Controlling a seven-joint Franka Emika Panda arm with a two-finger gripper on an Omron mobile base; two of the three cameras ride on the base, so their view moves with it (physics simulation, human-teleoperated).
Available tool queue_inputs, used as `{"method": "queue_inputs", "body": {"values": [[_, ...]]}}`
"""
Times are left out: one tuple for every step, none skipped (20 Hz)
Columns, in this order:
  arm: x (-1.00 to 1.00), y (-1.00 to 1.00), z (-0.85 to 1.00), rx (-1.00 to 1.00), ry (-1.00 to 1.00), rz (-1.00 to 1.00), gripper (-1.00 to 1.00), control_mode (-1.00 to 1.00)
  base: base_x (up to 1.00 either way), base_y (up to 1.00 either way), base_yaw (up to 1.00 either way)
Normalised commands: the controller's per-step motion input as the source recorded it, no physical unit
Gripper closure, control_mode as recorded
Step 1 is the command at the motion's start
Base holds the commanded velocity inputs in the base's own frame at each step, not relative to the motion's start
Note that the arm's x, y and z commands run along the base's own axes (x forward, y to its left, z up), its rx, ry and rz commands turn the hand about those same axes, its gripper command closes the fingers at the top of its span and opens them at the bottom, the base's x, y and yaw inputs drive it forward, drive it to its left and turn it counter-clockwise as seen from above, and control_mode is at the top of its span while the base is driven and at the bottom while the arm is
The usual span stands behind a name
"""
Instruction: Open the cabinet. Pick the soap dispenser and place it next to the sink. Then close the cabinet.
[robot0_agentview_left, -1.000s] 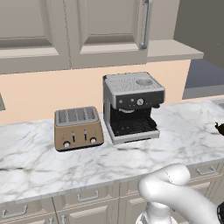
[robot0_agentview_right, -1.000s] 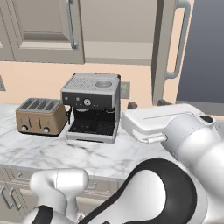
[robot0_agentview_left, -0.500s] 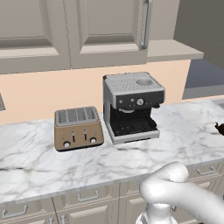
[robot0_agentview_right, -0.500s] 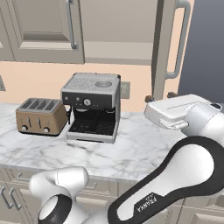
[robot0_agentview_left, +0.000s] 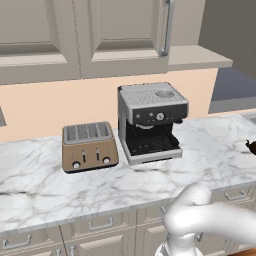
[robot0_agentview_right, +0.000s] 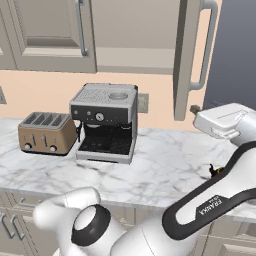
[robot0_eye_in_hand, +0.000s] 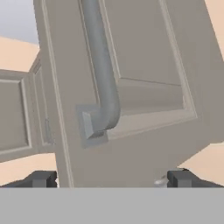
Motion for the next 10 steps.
{"method": "queue_inputs", "body": {"values": [[0.43,-0.36,-0.14,0.0,0.0,0.08,-1.0,-1.0,0.0,0.0,0.0],[0.39,-0.28,-0.13,0.0,0.0,0.08,-1.0,-1.0,0.0,0.0,0.0],[0.36,-0.21,-0.12,0.0,0.0,0.08,-1.0,-1.0,0.0,0.0,0.0],[0.24,-0.04,0.0,0.0,0.0,0.09,-1.0,-1.0,0.0,0.0,0.0],[0.19,0.0,0.0,0.0,0.0,0.13,-1.0,-1.0,0.0,0.0,0.0],[0.25,0.0,0.0,0.0,0.0,0.15,-1.0,-1.0,0.0,0.0,0.0],[0.34,0.0,0.0,0.0,0.0,0.17,-1.0,-1.0,0.0,0.0,0.0],[0.36,0.0,0.0,0.0,0.0,0.19,-1.0,-1.0,0.0,0.0,0.0],[0.4,0.04,0.0,0.0,0.0,0.23,-1.0,-1.0,0.0,0.0,0.0],[0.35,0.13,0.0,0.0,0.0,0.24,-1.0,-1.0,0.0,0.0,0.0]]}}
